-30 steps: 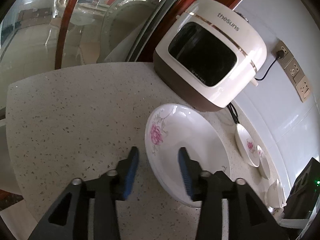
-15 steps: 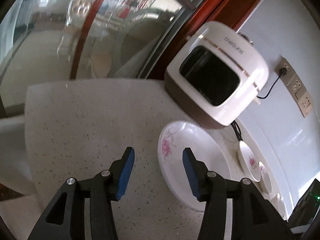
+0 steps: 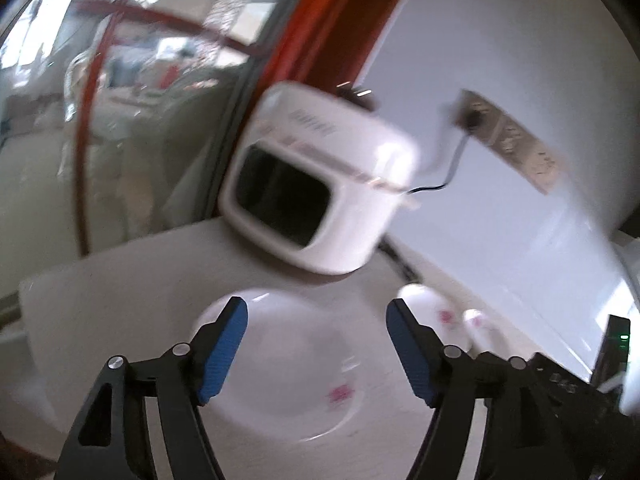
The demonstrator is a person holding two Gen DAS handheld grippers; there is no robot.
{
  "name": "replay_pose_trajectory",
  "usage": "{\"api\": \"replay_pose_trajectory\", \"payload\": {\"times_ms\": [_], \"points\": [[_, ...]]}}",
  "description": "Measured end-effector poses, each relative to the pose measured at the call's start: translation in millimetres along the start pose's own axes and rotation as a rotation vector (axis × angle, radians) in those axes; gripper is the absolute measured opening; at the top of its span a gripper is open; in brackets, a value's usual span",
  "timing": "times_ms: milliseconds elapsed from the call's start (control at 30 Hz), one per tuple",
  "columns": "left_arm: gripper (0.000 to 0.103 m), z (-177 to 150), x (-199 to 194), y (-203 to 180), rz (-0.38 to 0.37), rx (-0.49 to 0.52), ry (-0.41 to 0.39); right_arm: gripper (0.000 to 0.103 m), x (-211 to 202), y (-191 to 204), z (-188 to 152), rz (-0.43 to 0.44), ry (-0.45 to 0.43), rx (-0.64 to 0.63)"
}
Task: Organize plates and bowls
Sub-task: 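Move both grippers back to the medium pink-flower plate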
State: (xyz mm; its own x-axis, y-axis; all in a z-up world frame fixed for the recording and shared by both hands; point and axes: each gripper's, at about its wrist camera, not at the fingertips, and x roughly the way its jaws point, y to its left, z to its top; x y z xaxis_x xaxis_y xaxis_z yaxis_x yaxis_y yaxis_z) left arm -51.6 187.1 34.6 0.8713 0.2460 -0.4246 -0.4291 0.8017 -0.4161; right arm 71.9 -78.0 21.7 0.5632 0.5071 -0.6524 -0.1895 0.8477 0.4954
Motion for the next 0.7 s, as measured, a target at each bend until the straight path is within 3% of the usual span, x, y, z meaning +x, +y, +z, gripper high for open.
{"api": "replay_pose_trajectory", "payload": {"times_ms": [100, 267, 400, 700], "points": [[0.082, 16.7, 7.2, -27.8, -0.062, 0.038, 0.015, 0.077, -3.7, -13.0, 23.8, -0.019, -0.006, 0.039], [0.083, 30.2, 47.1, -73.4, -0.132, 0.126, 0.114, 0.077, 13.4, -33.6, 49.2, -0.019, 0.021, 0.113], [0.083, 30.5, 100.0, -84.2, -0.138, 0.058, 0.218, 0.077, 39.3, -45.3, 61.2, -0.012, 0.046, 0.144], [0.082, 8.8, 154.6, -89.0, -0.115, 0.022, 0.27, 0.077, 76.0, -66.8, 70.4, 0.032, 0.043, 0.183]]}}
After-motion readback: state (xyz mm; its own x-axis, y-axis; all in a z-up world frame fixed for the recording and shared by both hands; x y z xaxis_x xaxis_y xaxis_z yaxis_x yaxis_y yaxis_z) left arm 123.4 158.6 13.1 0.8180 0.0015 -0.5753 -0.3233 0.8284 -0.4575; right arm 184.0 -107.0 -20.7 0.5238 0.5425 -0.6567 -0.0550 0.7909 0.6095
